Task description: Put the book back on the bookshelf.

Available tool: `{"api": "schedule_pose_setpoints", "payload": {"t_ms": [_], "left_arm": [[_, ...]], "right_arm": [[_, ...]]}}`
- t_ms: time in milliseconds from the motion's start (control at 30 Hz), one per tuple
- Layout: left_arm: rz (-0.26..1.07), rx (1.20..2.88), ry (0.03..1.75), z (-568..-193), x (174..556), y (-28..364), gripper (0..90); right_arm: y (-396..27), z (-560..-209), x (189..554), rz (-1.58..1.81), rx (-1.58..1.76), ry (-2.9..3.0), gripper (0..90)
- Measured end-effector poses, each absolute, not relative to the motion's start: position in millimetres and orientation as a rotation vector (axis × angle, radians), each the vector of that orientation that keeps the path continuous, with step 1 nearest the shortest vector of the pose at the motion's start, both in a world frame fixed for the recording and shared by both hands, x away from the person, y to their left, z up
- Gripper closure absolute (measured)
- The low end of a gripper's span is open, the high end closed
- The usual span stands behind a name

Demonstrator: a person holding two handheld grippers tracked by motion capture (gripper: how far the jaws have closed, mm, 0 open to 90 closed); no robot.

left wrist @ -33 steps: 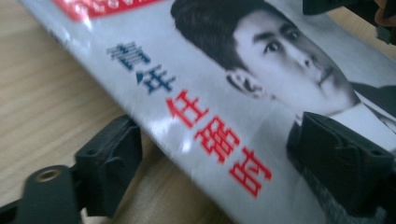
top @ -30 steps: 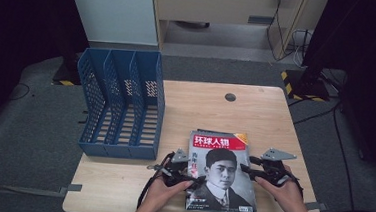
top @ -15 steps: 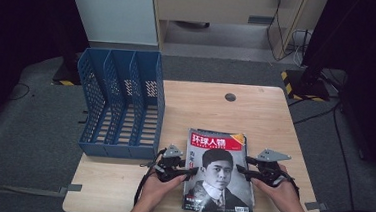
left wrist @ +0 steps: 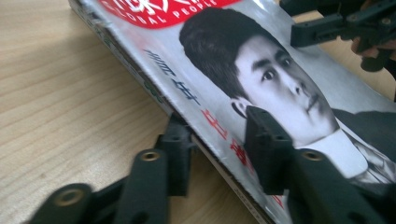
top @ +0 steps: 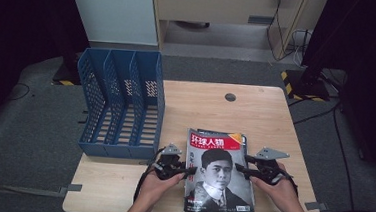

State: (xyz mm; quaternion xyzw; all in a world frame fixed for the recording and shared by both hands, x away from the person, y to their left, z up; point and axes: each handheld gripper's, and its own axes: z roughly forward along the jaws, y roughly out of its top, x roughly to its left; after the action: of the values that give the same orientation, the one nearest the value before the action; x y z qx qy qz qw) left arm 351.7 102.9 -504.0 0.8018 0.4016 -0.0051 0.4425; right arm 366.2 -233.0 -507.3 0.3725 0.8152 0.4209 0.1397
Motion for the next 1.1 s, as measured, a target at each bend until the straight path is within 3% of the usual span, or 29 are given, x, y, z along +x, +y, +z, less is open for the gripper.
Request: {"api": "schedule_pose_setpoints", "payload": {"t_ms": [100,267,500,733,1100], "left_arm": [[-0.006,1.995,0.997,-503,351,100,52.0],[0.023,2.018,0.964,-491,354,95,48.5],[0.013,2.021,1.014,-482,377,93,47.6],[-0.062,2.041,1.047,-480,404,87,45.9],[-0.158,2.03,1.066,-481,429,78,44.4]], "right_arm": [[-231,-507,371,1.209,1.077,2.363,42.1],[-234,-507,374,1.223,1.074,2.366,45.5],[-234,-507,379,1.241,1.1,2.374,46.5],[-231,-507,391,1.267,1.144,2.357,40.4],[-226,-507,392,1.262,1.124,2.344,43.3]]}}
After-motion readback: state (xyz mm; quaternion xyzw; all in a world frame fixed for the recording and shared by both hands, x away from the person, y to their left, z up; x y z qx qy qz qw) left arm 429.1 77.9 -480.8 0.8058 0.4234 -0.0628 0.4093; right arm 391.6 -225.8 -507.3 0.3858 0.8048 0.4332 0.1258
